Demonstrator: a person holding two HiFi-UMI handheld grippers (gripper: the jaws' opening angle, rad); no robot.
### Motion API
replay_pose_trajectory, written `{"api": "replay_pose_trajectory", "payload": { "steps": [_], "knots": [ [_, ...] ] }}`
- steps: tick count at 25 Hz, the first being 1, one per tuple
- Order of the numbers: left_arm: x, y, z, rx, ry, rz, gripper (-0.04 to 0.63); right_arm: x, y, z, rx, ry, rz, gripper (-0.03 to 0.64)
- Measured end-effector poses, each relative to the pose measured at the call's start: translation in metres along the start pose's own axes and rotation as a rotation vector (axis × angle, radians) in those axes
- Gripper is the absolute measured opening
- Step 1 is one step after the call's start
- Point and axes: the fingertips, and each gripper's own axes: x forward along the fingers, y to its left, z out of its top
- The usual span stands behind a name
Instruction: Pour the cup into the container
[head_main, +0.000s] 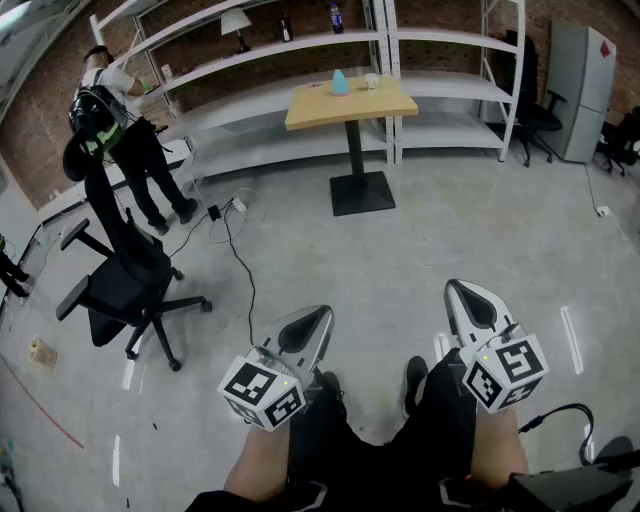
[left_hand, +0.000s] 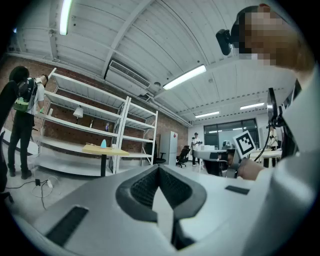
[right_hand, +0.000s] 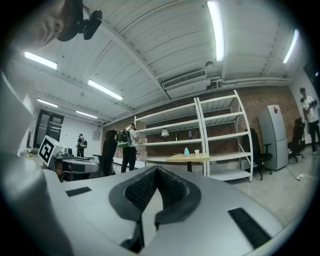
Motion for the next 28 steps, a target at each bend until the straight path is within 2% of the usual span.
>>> {"api": "replay_pose_trajectory", "payload": {
  "steps": [5,17,20,28],
  "knots": [
    [0.001,0.009,-0.009,-0.001,0.026,0.044,0.000,0.004,-0.002,-0.009,0.007,0.012,-0.004,0.000],
    [0.017,0.012,0.002,0.014,-0.013,-0.010,0.000,0.012,-0.003,-0.009,0.016,0.015,0.022,0.000],
    [0.028,0.016,0.009,0.018,-0.010,-0.017,0.000,0.021,-0.005,-0.001,-0.010,0.012,0.026,0.000],
    [0.049,0.028,0.020,0.016,-0.024,0.030,0.000,0.038,-0.002,0.007,-0.025,-0.001,0.043,0.000]
  ]
}}
